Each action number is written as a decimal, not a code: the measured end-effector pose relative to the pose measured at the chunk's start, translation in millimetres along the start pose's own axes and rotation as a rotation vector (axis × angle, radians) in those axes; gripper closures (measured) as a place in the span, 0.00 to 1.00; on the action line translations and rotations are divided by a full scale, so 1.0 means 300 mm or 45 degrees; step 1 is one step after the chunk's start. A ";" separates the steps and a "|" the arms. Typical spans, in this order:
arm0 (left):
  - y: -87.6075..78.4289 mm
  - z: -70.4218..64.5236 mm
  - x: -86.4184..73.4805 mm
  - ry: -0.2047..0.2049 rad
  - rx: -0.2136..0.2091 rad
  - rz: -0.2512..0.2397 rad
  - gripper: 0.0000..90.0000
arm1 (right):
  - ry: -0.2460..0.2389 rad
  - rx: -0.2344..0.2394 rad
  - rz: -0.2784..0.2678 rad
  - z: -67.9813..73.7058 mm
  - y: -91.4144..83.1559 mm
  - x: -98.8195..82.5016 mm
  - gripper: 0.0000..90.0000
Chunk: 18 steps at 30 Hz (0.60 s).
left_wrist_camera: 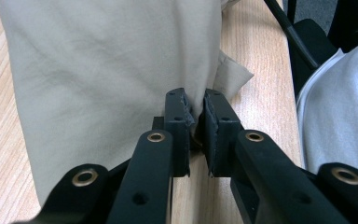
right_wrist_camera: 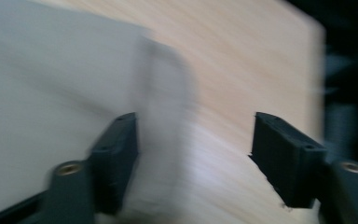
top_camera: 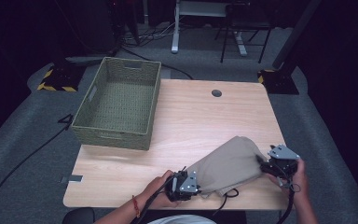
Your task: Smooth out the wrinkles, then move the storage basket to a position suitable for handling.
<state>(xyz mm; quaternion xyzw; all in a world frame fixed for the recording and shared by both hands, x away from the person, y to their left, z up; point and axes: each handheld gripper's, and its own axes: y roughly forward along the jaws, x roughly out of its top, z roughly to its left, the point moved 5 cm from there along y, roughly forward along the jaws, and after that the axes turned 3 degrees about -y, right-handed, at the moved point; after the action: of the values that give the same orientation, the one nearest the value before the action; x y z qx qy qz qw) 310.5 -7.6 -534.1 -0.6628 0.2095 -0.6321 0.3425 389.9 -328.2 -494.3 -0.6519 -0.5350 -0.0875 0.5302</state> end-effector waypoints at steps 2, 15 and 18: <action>0.000 0.000 0.000 0.001 0.005 -0.001 0.91 | -0.002 -0.169 0.076 -0.047 -0.006 -0.016 0.40; 0.000 0.000 0.000 0.002 0.003 0.001 0.91 | -0.220 0.351 -0.142 0.245 -0.005 0.269 0.39; 0.000 -0.001 0.001 0.001 0.004 -0.002 0.91 | -0.284 0.440 -0.088 0.322 0.034 0.295 0.39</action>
<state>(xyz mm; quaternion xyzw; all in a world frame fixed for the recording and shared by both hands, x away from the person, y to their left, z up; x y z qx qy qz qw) 310.3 -7.8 -534.0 -0.6622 0.2080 -0.6330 0.3429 390.6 -197.5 -481.0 -0.5381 -0.6196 0.0602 0.5683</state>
